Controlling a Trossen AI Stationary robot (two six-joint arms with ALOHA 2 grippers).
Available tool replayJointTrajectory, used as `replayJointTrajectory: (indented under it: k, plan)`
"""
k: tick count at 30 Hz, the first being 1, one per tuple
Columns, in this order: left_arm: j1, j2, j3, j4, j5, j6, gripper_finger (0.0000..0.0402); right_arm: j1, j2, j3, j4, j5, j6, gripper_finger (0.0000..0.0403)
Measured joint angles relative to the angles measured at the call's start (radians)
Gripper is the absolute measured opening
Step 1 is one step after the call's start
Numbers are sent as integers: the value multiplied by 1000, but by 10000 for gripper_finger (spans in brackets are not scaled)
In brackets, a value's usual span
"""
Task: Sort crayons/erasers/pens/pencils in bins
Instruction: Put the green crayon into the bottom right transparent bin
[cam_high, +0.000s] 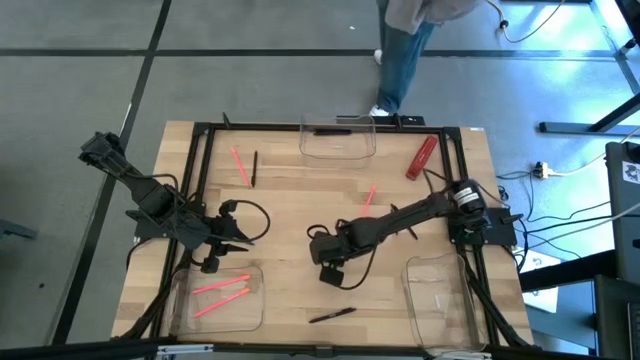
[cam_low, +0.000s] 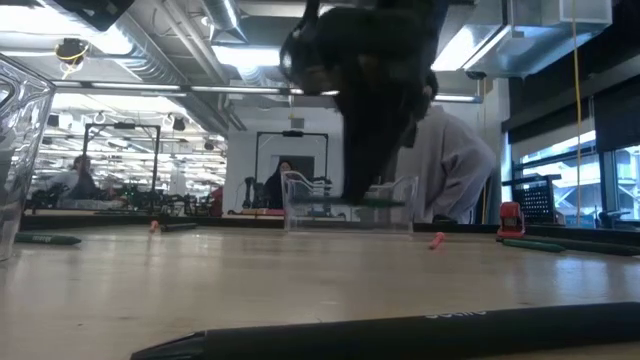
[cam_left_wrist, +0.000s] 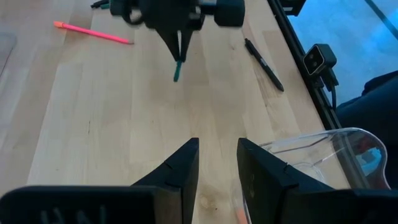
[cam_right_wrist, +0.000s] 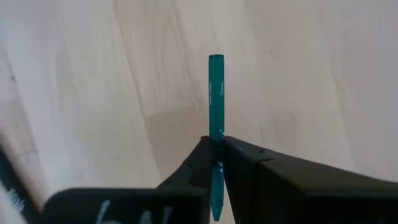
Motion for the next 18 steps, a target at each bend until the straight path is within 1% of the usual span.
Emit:
replayJointTrajectory:
  k: [3,8,14,18]
  plan:
    - [0,0,0,1,0,0,102,8,-40,0,-36,7,15,25]
    - [0,8,0,21,0,0,102,38,-133,3,-146,39,96,27]
    - [0,20,0,105,0,91,102,114,-250,3,-306,122,285,25]
    - [0,33,0,191,0,179,102,187,-306,3,-386,150,427,29]
